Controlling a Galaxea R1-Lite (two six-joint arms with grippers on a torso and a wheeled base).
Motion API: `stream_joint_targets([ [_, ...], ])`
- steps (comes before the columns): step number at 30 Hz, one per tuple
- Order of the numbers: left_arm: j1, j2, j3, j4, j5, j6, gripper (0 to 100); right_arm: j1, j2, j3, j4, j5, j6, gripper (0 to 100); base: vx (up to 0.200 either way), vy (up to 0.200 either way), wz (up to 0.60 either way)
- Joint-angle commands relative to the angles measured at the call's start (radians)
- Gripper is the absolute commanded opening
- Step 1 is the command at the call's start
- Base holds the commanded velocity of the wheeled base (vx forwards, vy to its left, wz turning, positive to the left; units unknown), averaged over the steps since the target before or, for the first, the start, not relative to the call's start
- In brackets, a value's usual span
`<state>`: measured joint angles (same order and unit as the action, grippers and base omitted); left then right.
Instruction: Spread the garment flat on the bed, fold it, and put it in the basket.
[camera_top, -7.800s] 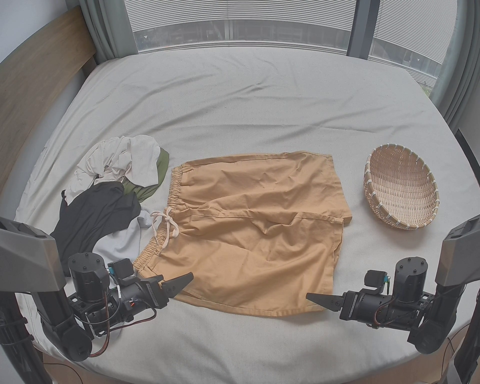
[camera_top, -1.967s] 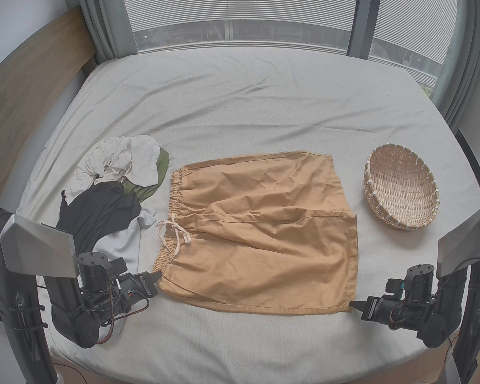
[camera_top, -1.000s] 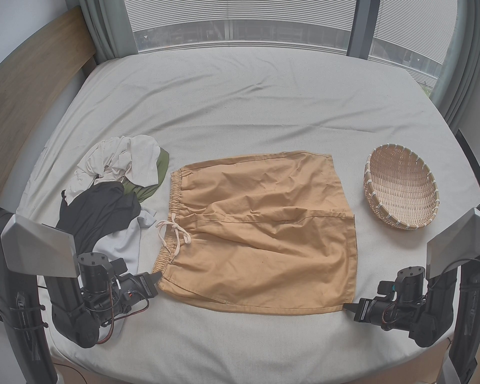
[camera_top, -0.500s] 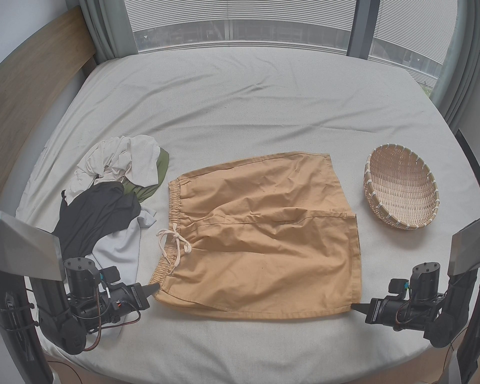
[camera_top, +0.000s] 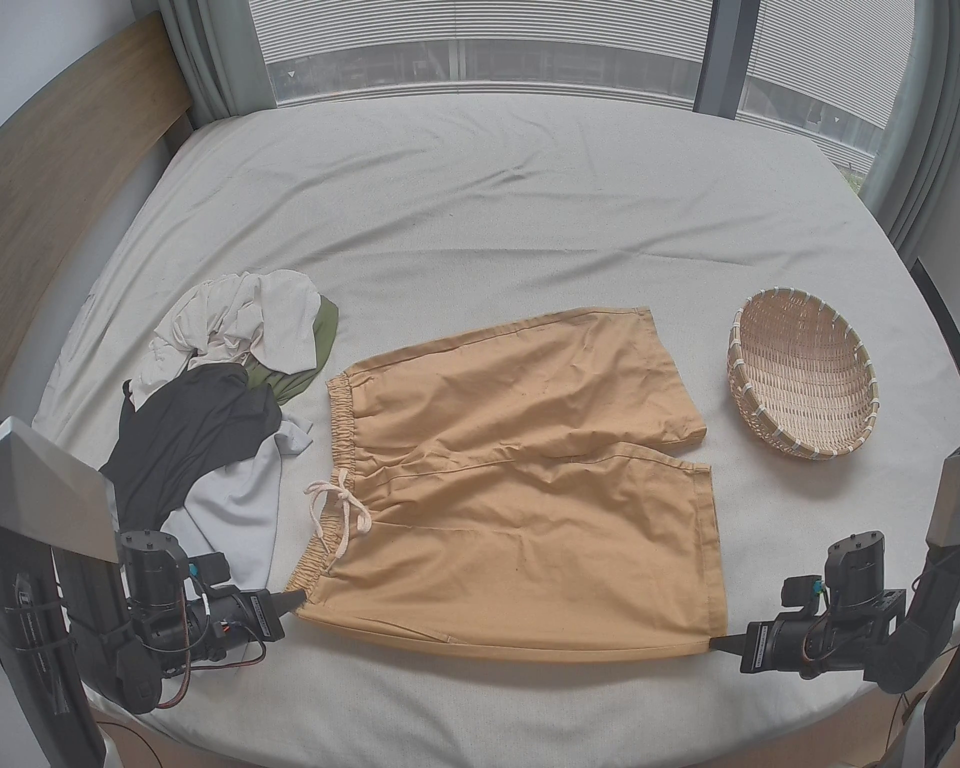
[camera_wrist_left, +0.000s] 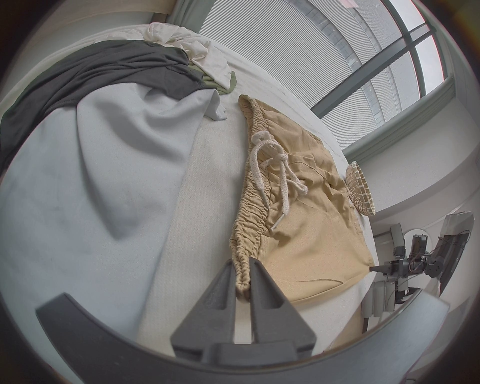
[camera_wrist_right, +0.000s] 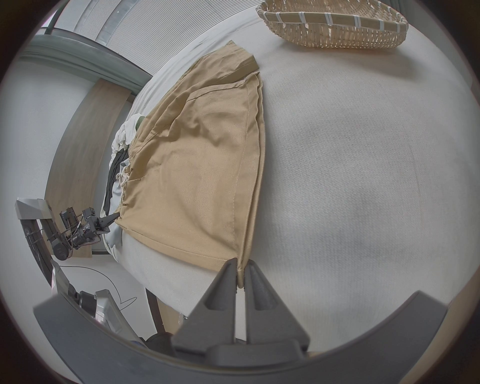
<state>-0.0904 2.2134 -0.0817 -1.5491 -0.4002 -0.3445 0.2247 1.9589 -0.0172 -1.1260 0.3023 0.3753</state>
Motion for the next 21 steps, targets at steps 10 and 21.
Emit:
stream_joint_targets([
  [10, 0.021, -0.021, 0.082, 0.004, -0.052, 0.078, 0, 0.056, -0.138, 0.017, 0.164, -0.002, -0.012, 0, 0.000, 0.000, 0.00],
  [21, 0.009, -0.014, 0.082, 0.000, -0.052, 0.099, 0, 0.019, -0.031, -0.049, 0.152, -0.006, -0.012, 0, 0.000, 0.000, 0.00],
])
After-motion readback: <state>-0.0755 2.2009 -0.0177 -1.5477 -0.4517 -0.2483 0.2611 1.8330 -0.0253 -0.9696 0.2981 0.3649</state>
